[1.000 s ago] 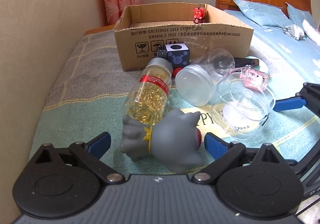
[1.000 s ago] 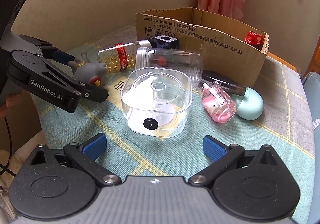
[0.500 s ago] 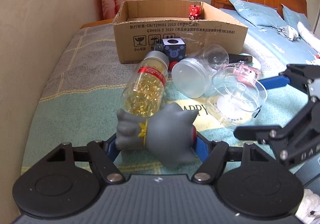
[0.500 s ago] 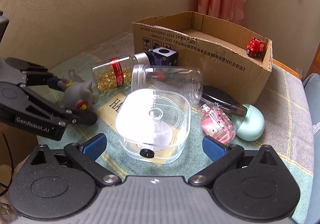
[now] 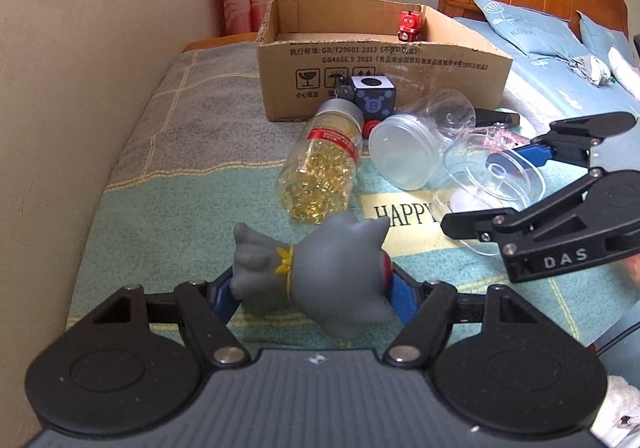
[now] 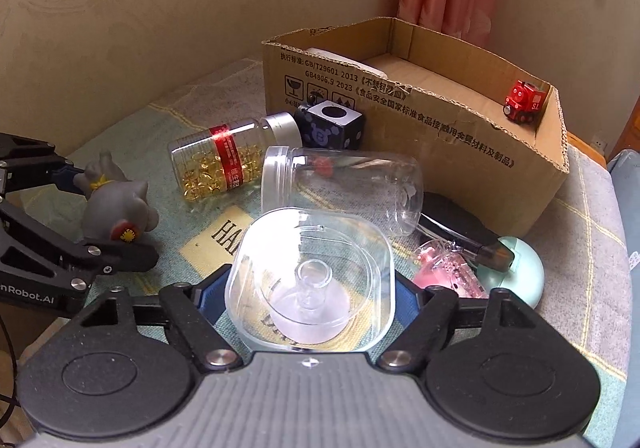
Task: Organize rigid objects
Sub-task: 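Carry both items into the box and open both tools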
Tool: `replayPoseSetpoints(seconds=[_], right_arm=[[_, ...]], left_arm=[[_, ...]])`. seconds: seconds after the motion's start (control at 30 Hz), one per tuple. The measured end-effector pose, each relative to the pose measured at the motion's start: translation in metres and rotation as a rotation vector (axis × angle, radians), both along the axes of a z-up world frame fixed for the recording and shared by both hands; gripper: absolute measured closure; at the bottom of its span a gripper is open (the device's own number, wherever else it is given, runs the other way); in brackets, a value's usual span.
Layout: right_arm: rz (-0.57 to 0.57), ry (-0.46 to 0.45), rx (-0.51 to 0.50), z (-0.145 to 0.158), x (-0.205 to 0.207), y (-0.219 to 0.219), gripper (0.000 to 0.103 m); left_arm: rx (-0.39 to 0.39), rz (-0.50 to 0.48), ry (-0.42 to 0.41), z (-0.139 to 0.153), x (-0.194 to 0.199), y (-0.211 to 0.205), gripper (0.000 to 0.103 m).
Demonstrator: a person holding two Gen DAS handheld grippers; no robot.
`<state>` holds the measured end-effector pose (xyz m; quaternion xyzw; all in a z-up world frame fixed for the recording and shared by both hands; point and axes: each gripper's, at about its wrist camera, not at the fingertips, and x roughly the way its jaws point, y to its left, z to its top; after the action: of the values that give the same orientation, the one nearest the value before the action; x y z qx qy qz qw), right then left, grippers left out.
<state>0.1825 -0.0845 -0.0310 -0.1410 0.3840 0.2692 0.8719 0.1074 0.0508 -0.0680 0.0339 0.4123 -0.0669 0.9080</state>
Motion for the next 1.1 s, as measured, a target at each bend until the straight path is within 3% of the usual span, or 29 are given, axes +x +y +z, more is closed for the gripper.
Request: replayPoseSetpoints(seconds=[0.3,0.6,1.1], right_arm=[[0.024,0.031,0.025,0.016,-0.004,-0.013,0.023],[0.038,-0.042,0.048,0.061,-0.003,-0.034,0.023],[-0.065,-0.156,0.069,0.112,0.084,-0.051,0.023]], left_arm=[[0.005,-0.017,-0.009,0.02,0.001,-0.002,0.031],[0.015,-0.03,-0.041,0.042,0.011,-0.003,0.031],[-0.001,0.01,-0.104,0.071,0.041,0.009,0.031]])
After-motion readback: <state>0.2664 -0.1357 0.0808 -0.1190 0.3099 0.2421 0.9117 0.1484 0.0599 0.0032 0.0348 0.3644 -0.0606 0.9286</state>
